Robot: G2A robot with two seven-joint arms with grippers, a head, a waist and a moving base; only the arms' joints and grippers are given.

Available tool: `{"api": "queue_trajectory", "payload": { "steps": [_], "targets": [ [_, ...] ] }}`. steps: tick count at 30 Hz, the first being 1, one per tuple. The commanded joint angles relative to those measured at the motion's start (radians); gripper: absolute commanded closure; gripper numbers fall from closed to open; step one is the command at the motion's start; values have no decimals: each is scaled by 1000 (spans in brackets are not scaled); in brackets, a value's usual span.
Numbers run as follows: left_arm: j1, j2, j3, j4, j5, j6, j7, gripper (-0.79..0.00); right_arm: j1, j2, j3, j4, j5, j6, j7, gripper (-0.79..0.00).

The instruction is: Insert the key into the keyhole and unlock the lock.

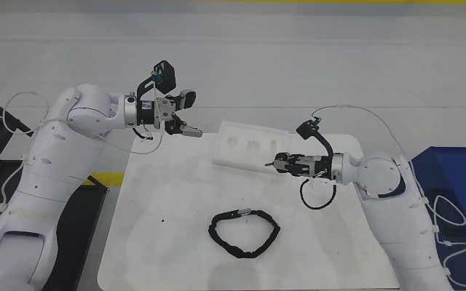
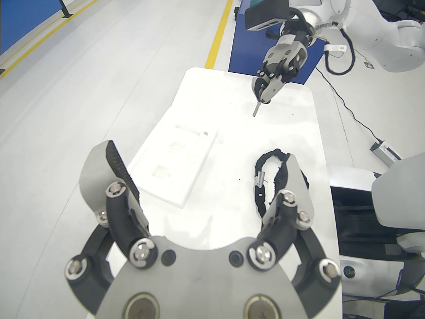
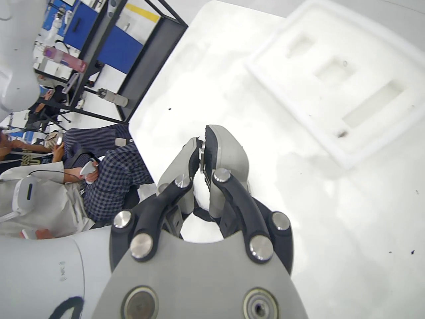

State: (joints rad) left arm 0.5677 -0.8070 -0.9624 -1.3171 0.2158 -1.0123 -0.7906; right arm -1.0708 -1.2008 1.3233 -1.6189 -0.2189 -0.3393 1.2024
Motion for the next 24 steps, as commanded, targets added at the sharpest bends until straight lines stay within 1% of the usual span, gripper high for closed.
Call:
{"api": "queue_trajectory", "payload": {
  "steps": [1, 4, 11, 18, 20, 24],
  "targets": [
    [0, 0, 0, 0, 0, 0, 0, -785, -18, 7, 31, -21, 68, -16, 18, 0],
    [0, 0, 0, 0, 0, 0, 0, -785, -46, 17, 76, -52, 153, -38, 35, 0],
    [0, 0, 0, 0, 0, 0, 0, -785, -109, 38, 166, -116, 271, -60, 30, 0],
    [0, 0, 0, 0, 0, 0, 0, -785, -152, 53, 208, -176, 273, -64, 1, 0],
    [0, 0, 0, 0, 0, 0, 0, -785, -162, 55, 211, -179, 299, -88, -23, 0],
    [0, 0, 0, 0, 0, 0, 0, -785, -164, 55, 211, -178, 303, -90, -25, 0]
  ]
}}
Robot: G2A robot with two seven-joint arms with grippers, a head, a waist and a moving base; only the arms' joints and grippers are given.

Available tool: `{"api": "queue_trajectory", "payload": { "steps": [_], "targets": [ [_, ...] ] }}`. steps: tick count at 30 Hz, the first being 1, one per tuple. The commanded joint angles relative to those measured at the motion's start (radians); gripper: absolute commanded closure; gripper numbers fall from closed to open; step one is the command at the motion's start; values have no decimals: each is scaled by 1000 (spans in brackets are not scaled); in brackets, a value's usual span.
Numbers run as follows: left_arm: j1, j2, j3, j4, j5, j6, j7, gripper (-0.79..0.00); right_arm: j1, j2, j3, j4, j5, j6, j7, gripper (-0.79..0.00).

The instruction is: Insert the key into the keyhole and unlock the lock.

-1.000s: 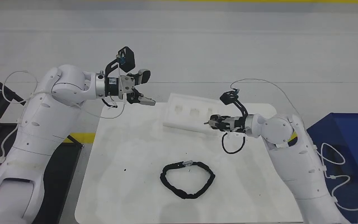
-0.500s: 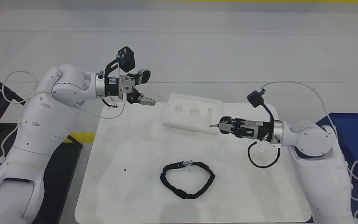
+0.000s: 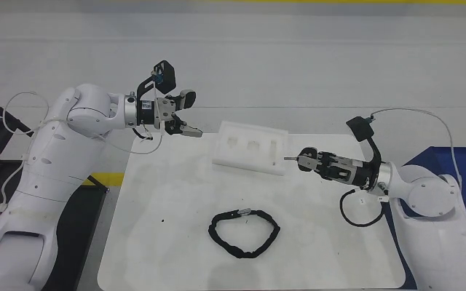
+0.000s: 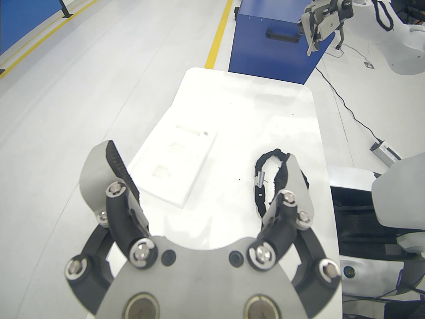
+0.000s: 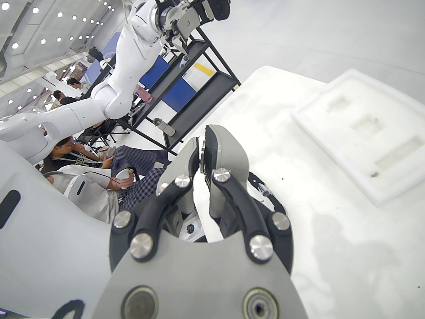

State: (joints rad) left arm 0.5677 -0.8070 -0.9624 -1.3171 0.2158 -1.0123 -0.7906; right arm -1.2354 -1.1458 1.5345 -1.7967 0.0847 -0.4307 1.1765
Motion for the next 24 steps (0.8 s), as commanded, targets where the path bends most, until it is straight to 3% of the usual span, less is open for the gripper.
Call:
{"api": "queue_trajectory", "payload": {
  "steps": [1, 10, 19, 24],
  "targets": [
    [0, 0, 0, 0, 0, 0, 0, -785, 0, 0, 0, 0, -1, 1, 1, 0],
    [3, 0, -3, -5, 13, 13, 6, -785, 0, 0, 0, 0, -1, 1, 1, 0],
    [79, 17, -2, -47, 93, 73, -33, -785, 0, 0, 0, 0, -1, 1, 1, 0],
    [135, 28, -6, -42, 107, 31, -29, -785, 0, 0, 0, 0, -1, 1, 1, 0]
  ]
}}
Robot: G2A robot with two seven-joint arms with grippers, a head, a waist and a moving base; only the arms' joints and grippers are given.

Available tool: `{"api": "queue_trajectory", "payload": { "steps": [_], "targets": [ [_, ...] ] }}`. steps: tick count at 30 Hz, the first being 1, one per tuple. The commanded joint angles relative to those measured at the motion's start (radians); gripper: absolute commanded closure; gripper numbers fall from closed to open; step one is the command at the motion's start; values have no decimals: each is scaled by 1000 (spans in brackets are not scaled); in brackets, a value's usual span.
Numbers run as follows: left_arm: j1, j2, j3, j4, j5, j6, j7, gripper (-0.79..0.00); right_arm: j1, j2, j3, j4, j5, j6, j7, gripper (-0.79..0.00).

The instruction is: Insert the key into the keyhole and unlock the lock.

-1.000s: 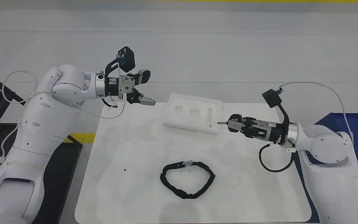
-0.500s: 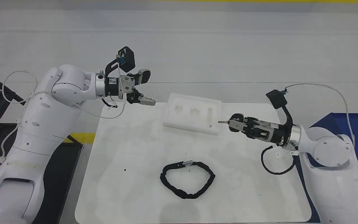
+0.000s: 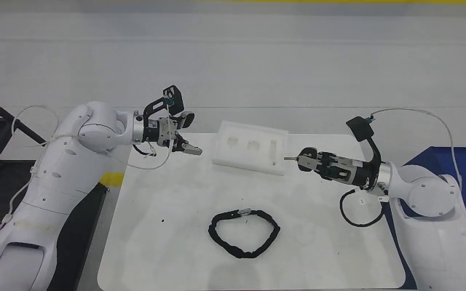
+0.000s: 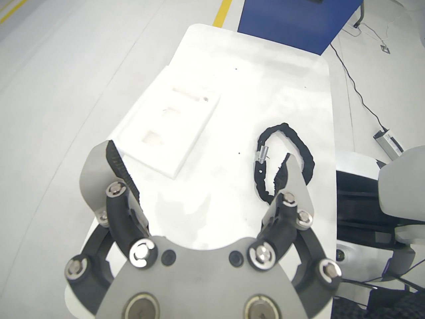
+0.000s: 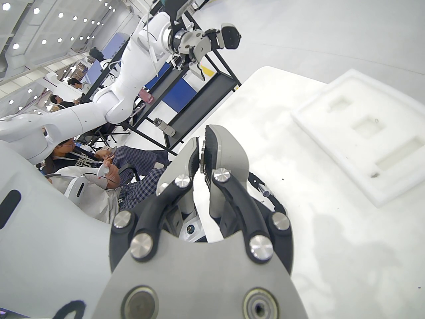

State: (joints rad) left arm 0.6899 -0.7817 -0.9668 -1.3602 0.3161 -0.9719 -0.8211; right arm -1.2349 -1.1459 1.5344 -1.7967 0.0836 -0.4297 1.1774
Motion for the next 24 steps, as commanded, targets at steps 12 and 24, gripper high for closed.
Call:
{"api": "queue_trajectory", "payload": {
  "steps": [12, 24],
  "targets": [
    [109, 12, 46, -10, 31, -40, 40, -785, 0, 0, 0, 0, 0, 0, 0, 0],
    [174, 18, 154, -80, 210, -40, 214, -785, 0, 0, 0, 0, 0, 0, 0, 0]
  ]
}}
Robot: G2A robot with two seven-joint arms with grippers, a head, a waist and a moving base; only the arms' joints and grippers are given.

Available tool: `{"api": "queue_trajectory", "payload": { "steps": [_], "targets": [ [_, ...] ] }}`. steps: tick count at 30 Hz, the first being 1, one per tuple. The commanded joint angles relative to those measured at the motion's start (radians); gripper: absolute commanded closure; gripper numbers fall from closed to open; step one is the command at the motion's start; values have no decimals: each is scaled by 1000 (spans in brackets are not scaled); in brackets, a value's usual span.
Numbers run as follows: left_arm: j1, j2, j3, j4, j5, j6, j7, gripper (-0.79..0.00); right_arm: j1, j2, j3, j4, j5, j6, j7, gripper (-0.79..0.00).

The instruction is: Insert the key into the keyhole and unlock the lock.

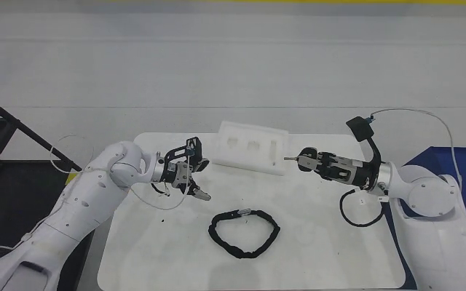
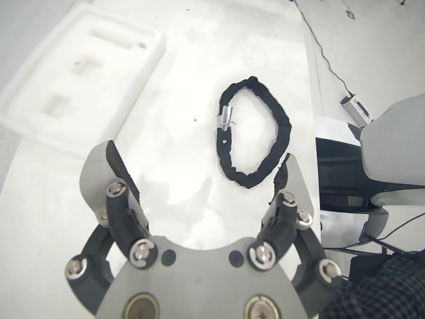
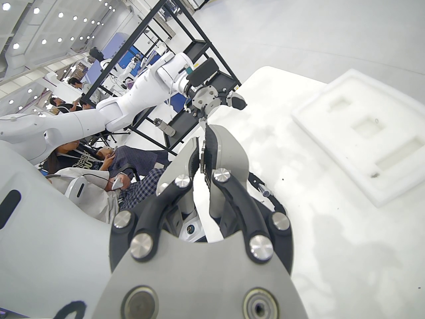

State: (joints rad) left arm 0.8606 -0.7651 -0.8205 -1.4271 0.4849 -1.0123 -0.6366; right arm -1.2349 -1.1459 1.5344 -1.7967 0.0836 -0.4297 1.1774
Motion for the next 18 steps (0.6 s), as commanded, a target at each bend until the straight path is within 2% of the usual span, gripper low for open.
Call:
{"api": "queue_trajectory", "payload": {
  "steps": [1, 8, 18],
  "targets": [
    [11, 2, 18, -21, 71, 0, 66, -785, 0, 0, 0, 0, 0, 0, 0, 0],
    [8, 2, 98, -17, 222, 0, 239, -785, 0, 0, 0, 0, 0, 0, 0, 0],
    [6, 2, 102, -15, 228, 0, 244, -785, 0, 0, 0, 0, 0, 0, 0, 0]
  ]
}}
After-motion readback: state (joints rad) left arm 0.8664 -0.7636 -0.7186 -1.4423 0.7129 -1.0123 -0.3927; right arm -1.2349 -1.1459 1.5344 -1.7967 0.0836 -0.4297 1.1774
